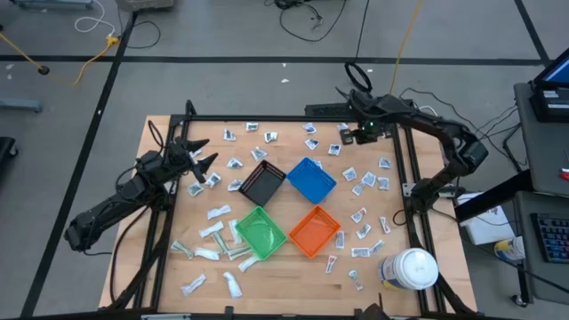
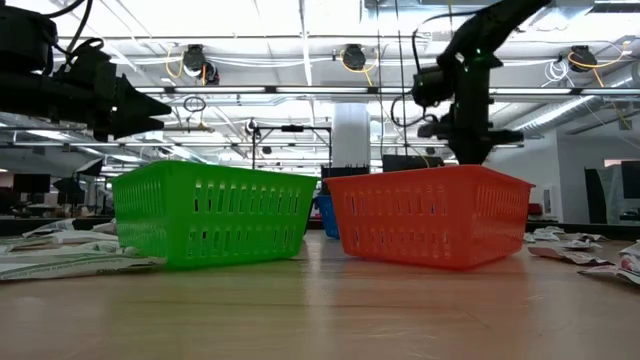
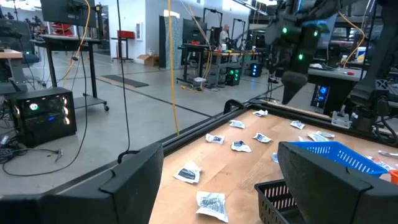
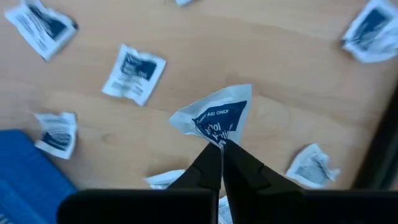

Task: Pick & Place First Aid Supplies
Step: Put the blue alcohol pad into the blue bin

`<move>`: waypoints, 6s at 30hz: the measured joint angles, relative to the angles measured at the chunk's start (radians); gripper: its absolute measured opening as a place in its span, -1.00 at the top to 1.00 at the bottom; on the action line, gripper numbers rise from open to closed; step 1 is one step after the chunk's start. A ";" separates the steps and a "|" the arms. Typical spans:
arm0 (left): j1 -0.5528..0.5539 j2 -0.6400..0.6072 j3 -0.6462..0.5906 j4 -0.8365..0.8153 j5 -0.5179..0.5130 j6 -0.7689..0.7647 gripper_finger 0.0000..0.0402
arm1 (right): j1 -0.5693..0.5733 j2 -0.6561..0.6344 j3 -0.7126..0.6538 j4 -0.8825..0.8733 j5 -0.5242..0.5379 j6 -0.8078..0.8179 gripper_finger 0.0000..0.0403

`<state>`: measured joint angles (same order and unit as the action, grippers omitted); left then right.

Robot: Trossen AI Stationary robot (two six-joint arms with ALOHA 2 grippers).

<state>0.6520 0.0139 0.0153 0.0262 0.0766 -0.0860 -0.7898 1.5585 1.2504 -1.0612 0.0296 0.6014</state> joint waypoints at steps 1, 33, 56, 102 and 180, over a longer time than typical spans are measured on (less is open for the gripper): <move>0.000 0.000 0.000 0.000 0.000 0.000 -0.61 | 0.000 0.000 0.023 -0.024 0.009 0.008 0.99; 0.000 0.000 0.000 0.000 0.000 0.000 -0.61 | 0.351 0.021 0.149 0.006 -0.033 0.006 1.00; 0.000 0.000 0.000 0.000 0.000 0.000 -0.61 | 0.563 0.252 0.148 0.149 -0.083 -0.086 1.00; 0.000 0.000 0.000 0.000 0.000 0.000 -0.61 | 0.381 0.140 0.148 0.053 -0.083 -0.248 0.25; 0.000 0.000 0.000 0.000 0.000 0.000 -0.61 | -0.180 0.075 -0.326 0.470 0.505 0.014 0.25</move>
<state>0.6521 0.0139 0.0151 0.0265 0.0765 -0.0860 -0.9699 1.6337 0.9241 -0.5913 0.5349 0.6153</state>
